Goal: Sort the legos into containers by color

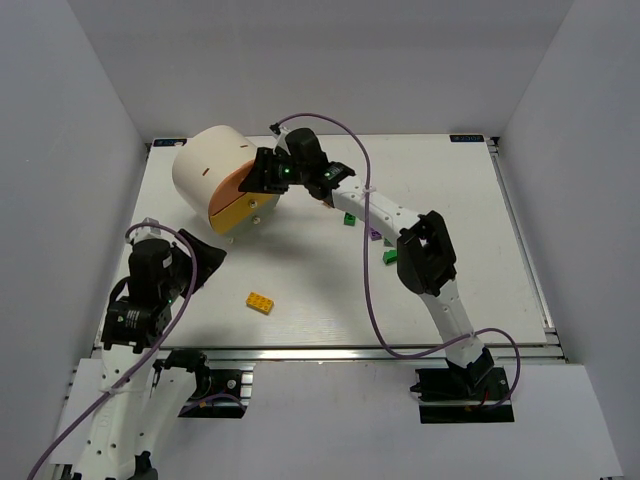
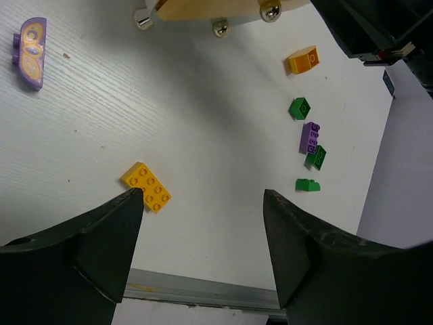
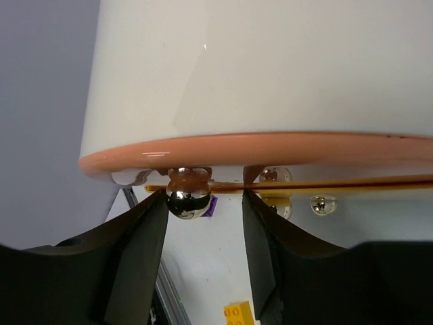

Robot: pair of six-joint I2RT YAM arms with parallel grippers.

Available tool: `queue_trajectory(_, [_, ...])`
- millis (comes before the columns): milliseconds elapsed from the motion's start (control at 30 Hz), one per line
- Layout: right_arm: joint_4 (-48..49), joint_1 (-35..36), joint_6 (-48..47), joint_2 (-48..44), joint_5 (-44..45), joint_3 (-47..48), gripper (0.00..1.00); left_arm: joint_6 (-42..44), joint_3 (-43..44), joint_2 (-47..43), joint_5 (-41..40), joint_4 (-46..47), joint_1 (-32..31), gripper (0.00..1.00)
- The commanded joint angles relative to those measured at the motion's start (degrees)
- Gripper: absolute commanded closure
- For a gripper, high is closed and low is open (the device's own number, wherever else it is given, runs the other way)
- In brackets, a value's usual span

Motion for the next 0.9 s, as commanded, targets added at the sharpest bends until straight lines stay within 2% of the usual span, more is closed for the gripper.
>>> queue_trajectory(0, [2.9,0.14,1.26,0.33,1.28,3.4,0.47,-0.79,-0.23,-1.5,-1.07,-0.85,0.39,0.19])
queue_trajectory(133, [3.25,0.31,1.43,1.29,1.81,4.45,0.48,-1.41,-0.85,-2.2,-1.24,-1.29,0.39,0.19])
queue_trajectory(233, [3.51,0.22,1.87,1.82,2.25,5.07,0.53,-1.94,-1.11,-2.47,-1.42,-1.12,0.39,0.19])
queue_trajectory(467, [5.7,-0.04,1.26,1.13,1.63,4.46,0.74,-2.73,-1.38,-2.47,-3.43,-1.29,0.39,0.19])
queue_trajectory(633, [7.98,-0.48,-1.02,-3.53,0.32,-3.0,0.86,-3.52,-2.34,-2.03,-4.84,-0.77,0.39,0.19])
queue_trajectory(867, [11.07,-2.15,-3.84,-13.98,-1.53,-19.35,0.9,-3.0,-3.4,0.69,-8.01,2.12,0.39,0.19])
